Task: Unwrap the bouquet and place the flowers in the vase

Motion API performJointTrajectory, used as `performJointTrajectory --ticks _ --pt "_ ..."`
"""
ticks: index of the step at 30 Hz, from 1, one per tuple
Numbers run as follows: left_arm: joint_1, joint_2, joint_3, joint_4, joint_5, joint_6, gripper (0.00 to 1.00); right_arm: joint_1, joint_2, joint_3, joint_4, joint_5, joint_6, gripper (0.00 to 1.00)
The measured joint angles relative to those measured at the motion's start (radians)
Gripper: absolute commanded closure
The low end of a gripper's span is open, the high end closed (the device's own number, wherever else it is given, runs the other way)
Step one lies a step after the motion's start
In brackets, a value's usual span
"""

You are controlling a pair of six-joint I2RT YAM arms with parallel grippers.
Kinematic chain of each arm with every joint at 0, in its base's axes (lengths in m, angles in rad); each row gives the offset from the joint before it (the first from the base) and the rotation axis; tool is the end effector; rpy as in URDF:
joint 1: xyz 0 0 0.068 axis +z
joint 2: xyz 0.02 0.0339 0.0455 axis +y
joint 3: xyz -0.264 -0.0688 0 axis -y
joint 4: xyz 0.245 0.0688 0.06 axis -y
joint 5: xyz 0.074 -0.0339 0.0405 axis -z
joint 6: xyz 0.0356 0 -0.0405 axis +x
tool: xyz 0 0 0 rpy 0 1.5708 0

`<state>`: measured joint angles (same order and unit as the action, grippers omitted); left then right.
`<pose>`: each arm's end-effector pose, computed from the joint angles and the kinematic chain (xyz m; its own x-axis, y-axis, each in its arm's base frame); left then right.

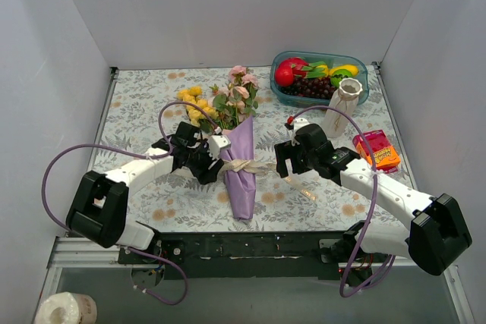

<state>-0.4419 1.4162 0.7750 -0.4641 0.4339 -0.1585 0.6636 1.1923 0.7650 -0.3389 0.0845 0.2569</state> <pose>0.2280 -0.1244 0.1809 -0.8858 0.2607 -0.3839 0.4241 0.7905 -0.4418 0.1981 0.1511 0.2360 -0.6721 -0.2041 -0.7118 -0.4085 0.9040 0.1265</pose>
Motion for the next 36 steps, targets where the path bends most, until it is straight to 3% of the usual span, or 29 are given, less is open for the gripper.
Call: performJointTrajectory --ticks 8,15,18,23,29,36 --pt "-0.025 -0.034 -0.031 0.11 -0.089 -0.022 0.52 0.0 0.004 0.0 0.031 -0.014 -0.004 0.05" --pt "-0.034 -0.071 -0.063 0.061 -0.092 -0.015 0.46 0.0 0.013 0.0 0.036 -0.04 -0.025 0.04" --pt "-0.034 -0.134 -0.063 0.034 -0.091 -0.014 0.21 0.0 0.013 0.0 0.036 -0.042 -0.028 0.04" --pt "-0.034 -0.227 -0.082 0.036 -0.104 -0.023 0.2 0.0 0.013 -0.01 0.05 -0.048 -0.028 0.04" --pt "-0.034 -0.169 -0.097 0.045 -0.142 -0.042 0.15 0.0 0.011 -0.011 0.053 -0.056 -0.029 0.02" --pt "-0.034 -0.127 -0.114 0.074 -0.145 -0.041 0.22 0.0 -0.003 -0.027 0.058 -0.065 -0.056 0.02"
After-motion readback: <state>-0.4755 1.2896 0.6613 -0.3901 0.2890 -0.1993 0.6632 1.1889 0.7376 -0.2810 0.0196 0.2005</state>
